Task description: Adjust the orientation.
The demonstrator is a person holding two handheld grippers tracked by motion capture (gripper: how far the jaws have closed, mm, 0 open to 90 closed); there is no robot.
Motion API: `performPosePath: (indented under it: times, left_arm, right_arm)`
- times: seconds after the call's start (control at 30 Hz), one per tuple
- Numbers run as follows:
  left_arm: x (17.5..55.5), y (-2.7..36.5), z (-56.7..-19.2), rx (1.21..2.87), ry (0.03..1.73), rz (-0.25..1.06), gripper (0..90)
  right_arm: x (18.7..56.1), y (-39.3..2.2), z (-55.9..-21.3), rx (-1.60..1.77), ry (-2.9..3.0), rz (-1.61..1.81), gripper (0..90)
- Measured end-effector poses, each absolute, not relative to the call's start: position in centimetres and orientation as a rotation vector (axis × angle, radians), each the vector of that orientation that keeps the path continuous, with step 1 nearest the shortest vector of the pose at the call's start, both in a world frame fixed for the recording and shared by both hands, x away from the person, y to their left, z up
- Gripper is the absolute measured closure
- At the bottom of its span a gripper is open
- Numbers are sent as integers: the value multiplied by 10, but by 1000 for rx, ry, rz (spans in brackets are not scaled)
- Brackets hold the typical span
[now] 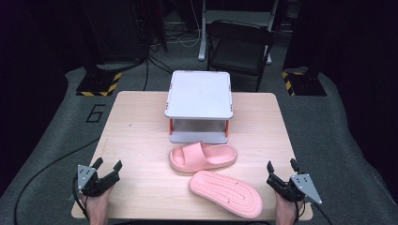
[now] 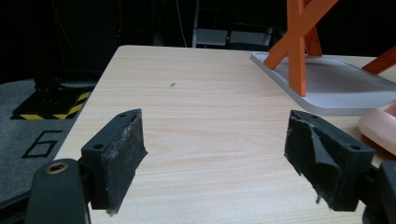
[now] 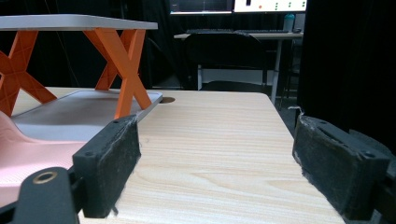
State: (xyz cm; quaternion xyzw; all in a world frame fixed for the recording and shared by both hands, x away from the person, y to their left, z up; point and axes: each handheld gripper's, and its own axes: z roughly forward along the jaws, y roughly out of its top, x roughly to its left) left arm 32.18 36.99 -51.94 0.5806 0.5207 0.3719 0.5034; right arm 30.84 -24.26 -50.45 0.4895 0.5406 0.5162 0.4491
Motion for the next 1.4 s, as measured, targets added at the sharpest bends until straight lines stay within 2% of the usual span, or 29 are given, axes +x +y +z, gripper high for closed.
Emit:
performPosePath:
  times: [0.77, 0.83, 1.03, 1.2, 1.4]
  left_arm:
    - [324, 360, -515, 1417, 1226, 849, 204]
    - [328, 351, -511, 1417, 1202, 803, 204]
    - [340, 328, -498, 1459, 1145, 793, 223]
    - [367, 287, -483, 1541, 1068, 757, 243]
    - [390, 242, -487, 1682, 1010, 701, 302]
  right_arm:
    - [309, -244, -507, 1235, 1341, 1293, 152]
    - [309, -244, -507, 1245, 1336, 1302, 153]
    - [309, -243, -506, 1234, 1333, 1291, 157]
    - [308, -244, -506, 1236, 1330, 1283, 163]
    - [307, -245, -506, 1239, 1328, 1277, 167]
